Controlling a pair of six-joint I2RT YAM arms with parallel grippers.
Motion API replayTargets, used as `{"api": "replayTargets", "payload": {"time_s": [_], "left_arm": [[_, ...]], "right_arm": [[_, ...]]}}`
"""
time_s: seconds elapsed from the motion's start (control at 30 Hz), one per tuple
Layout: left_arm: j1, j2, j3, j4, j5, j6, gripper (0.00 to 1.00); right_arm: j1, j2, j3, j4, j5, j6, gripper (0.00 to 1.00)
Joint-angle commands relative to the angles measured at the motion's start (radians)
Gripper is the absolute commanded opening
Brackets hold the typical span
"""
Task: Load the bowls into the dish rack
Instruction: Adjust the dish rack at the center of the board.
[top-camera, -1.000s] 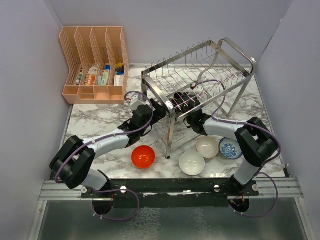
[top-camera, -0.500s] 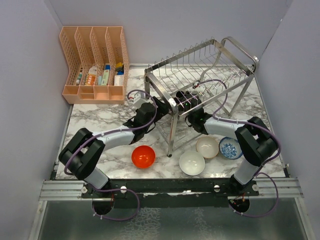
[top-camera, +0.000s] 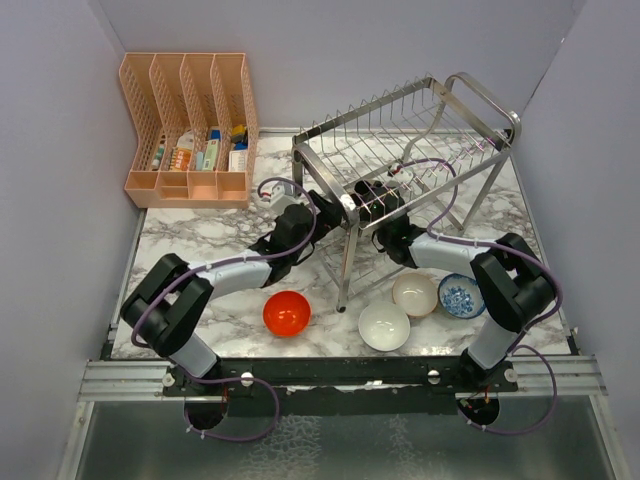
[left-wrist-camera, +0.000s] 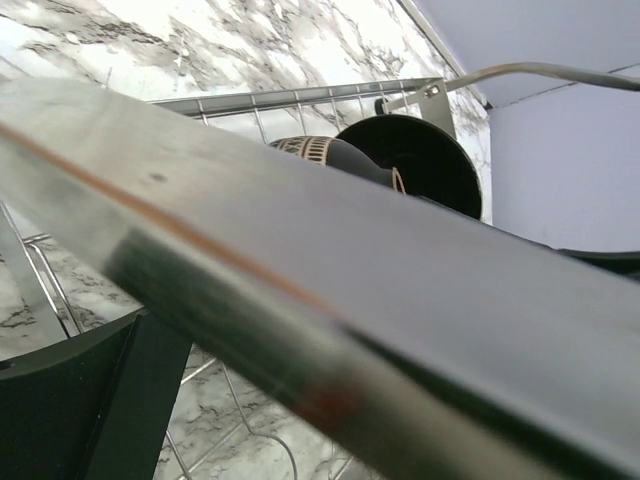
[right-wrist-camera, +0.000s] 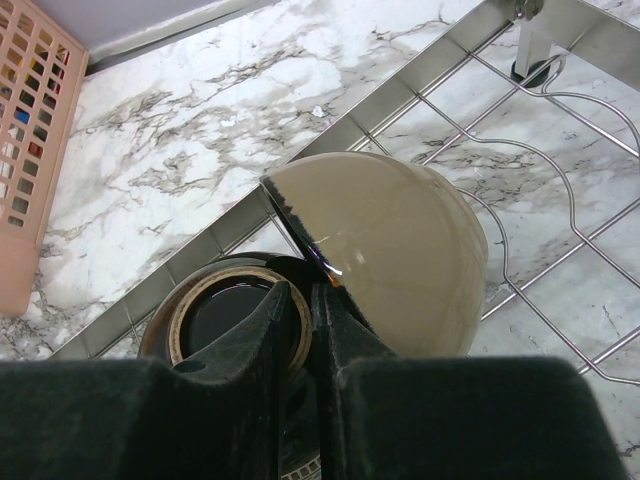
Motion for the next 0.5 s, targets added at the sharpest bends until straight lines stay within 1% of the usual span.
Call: {"api": "replayTargets", "payload": {"time_s": [0.0,0.3,0.47], "left_arm": [[-0.048,-0.056,0.015,-0.019,0.047,0.019,0.93],[-0.098,-0.099,-0.045,-0.045,-0.011,0.009,0.91],[-0.154,-0.068,-0.019,-0.062,-0.060,0.047,0.89]], "right_arm": [[-0.022,0.067,-0.054,-0.219,0.013,-0.025,0.13],[-0.025,0.056,-0.058,-0.220,0.011,-0.026,0.13],[-0.026,0.055,-0.059,-0.220,0.009,-0.026,0.13]]}}
